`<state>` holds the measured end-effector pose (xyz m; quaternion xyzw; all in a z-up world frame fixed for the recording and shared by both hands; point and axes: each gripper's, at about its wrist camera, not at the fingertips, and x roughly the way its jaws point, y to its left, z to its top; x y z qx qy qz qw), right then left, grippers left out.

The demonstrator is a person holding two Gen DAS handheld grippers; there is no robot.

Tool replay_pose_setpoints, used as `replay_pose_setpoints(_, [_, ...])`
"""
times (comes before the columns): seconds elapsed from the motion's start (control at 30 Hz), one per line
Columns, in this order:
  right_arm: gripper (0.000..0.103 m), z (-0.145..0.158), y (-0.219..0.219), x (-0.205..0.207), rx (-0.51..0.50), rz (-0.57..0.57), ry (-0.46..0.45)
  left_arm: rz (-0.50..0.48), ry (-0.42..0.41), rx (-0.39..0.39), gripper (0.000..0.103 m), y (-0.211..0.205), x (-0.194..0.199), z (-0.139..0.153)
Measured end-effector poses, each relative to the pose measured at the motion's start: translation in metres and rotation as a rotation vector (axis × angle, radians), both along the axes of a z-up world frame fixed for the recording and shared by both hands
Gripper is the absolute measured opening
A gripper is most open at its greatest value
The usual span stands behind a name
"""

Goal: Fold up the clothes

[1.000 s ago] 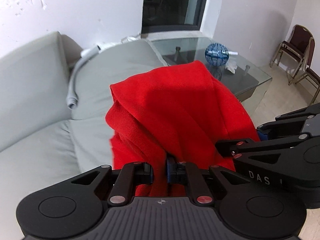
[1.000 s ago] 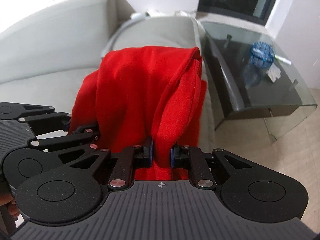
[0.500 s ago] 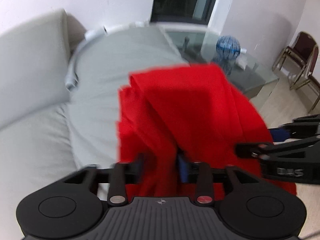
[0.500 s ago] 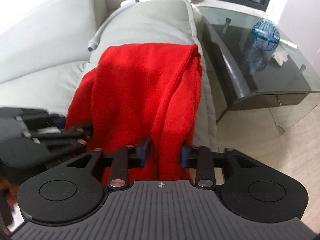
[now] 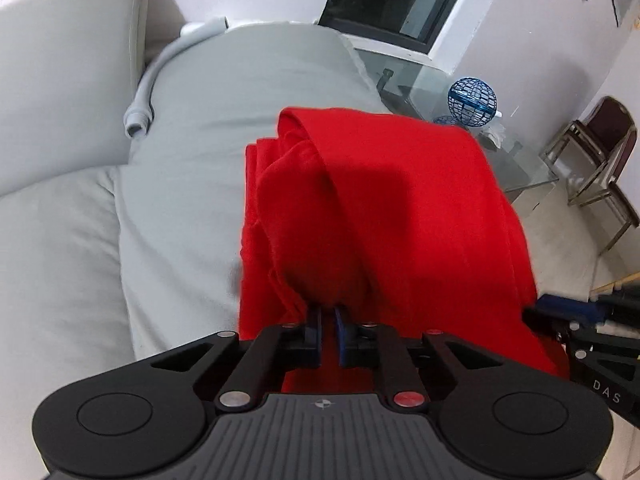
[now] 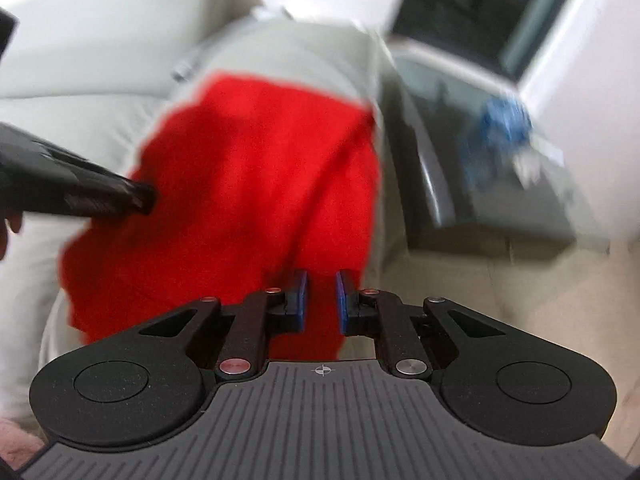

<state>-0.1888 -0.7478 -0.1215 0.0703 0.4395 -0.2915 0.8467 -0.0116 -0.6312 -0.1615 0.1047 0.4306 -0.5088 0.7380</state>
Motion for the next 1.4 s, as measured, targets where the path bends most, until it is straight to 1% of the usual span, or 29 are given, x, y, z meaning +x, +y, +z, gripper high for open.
replay_pose_setpoints(0.07, [0.017,0.005,-0.007,-0.009,0.037,-0.032,-0.032,-0.029,-0.029,-0.041,0.013,0.014,0.001,0.013])
replay_pose_setpoints(0.17, [0.018,0.025,-0.001,-0.023,0.023,-0.017,-0.076,-0.067,-0.112,-0.101,0.01,0.041,-0.005,0.028])
replay_pose_setpoints(0.2, [0.018,0.035,0.005,-0.03,0.017,0.0,-0.1,-0.083,-0.122,-0.116,0.009,0.048,-0.007,0.03])
replay_pose_setpoints(0.27, [0.018,0.044,0.014,-0.035,0.034,0.025,-0.14,-0.156,-0.118,-0.152,0.008,0.055,-0.02,0.032])
replay_pose_setpoints(0.33, [0.016,0.047,0.024,-0.036,0.053,0.056,-0.152,-0.211,-0.127,-0.167,0.007,0.053,-0.034,0.029])
replay_pose_setpoints(0.4, [0.016,0.043,0.036,-0.031,0.059,0.101,-0.127,-0.21,-0.129,-0.112,0.008,0.042,-0.039,0.015])
replay_pose_setpoints(0.43, [0.016,0.038,0.04,-0.03,0.056,0.109,-0.104,-0.17,-0.102,-0.043,0.005,0.035,-0.036,0.0])
replay_pose_setpoints(0.47, [0.016,0.029,0.042,-0.029,0.052,0.111,-0.061,-0.124,-0.063,-0.008,0.004,0.032,-0.031,-0.012])
replay_pose_setpoints(0.5, [0.015,0.021,0.042,-0.029,0.05,0.102,-0.024,-0.088,-0.027,-0.008,0.005,0.034,-0.026,-0.018])
replay_pose_setpoints(0.53, [0.011,0.012,0.04,-0.032,0.045,0.086,0.014,-0.066,-0.012,-0.013,0.005,0.039,-0.023,-0.018])
replay_pose_setpoints(0.57, [0.012,0.003,0.037,-0.038,0.036,0.056,0.054,-0.053,-0.011,-0.023,0.005,0.045,-0.022,-0.015])
replay_pose_setpoints(0.6, [0.015,-0.004,0.033,-0.044,0.032,0.031,0.078,-0.062,-0.035,-0.024,0.005,0.05,-0.023,-0.01])
replay_pose_setpoints(0.63, [0.015,-0.002,0.031,-0.052,0.041,0.008,0.07,-0.084,-0.076,-0.02,0.005,0.054,-0.026,-0.005])
replay_pose_setpoints(0.7, [0.015,0.005,0.027,-0.067,0.048,-0.03,0.056,-0.118,-0.107,-0.042,0.005,0.062,-0.031,0.004])
replay_pose_setpoints(0.73, [0.015,0.009,0.027,-0.068,0.045,-0.031,0.041,-0.135,-0.121,-0.073,0.005,0.062,-0.034,0.011])
replay_pose_setpoints(0.77, [0.015,0.018,0.028,-0.071,0.041,-0.032,0.002,-0.145,-0.142,-0.106,0.005,0.06,-0.037,0.018])
replay_pose_setpoints(0.83, [0.015,0.029,0.028,-0.063,0.033,-0.019,-0.055,-0.15,-0.188,-0.166,0.006,0.05,-0.04,0.031])
replay_pose_setpoints(0.9, [0.015,0.04,0.027,-0.048,0.023,0.007,-0.112,-0.126,-0.19,-0.178,0.006,0.033,-0.033,0.036])
replay_pose_setpoints(0.93, [0.016,0.047,0.024,-0.032,0.023,0.028,-0.152,-0.11,-0.185,-0.178,0.006,0.023,-0.028,0.038])
replay_pose_setpoints(1.03, [0.016,0.048,0.018,-0.008,0.017,0.056,-0.191,-0.065,-0.186,-0.142,0.006,0.001,-0.013,0.034])
replay_pose_setpoints(1.1, [0.016,0.042,0.004,0.012,0.018,0.062,-0.201,-0.036,-0.173,-0.097,0.006,-0.013,0.001,0.022])
replay_pose_setpoints(1.17, [0.016,0.029,-0.008,0.024,0.017,0.042,-0.181,-0.032,-0.17,-0.041,0.005,-0.022,0.006,0.012])
replay_pose_setpoints(1.2, [0.016,0.021,-0.015,0.029,0.015,0.032,-0.158,-0.032,-0.171,-0.015,0.005,-0.027,0.009,0.007])
replay_pose_setpoints(1.23, [0.014,0.011,-0.021,0.035,0.014,0.022,-0.117,-0.031,-0.169,-0.005,0.006,-0.027,0.012,0.005])
replay_pose_setpoints(1.27, [0.013,0.002,-0.027,0.041,0.013,0.017,-0.084,-0.028,-0.163,-0.001,0.007,-0.028,0.015,0.002])
replay_pose_setpoints(1.33, [0.013,-0.01,-0.032,0.045,-0.001,0.021,-0.045,-0.03,-0.158,-0.001,0.007,-0.028,0.019,0.0])
replay_pose_setpoints(1.4, [0.013,-0.01,-0.032,0.045,-0.019,0.041,-0.027,-0.059,-0.178,-0.029,0.007,-0.019,0.019,0.006])
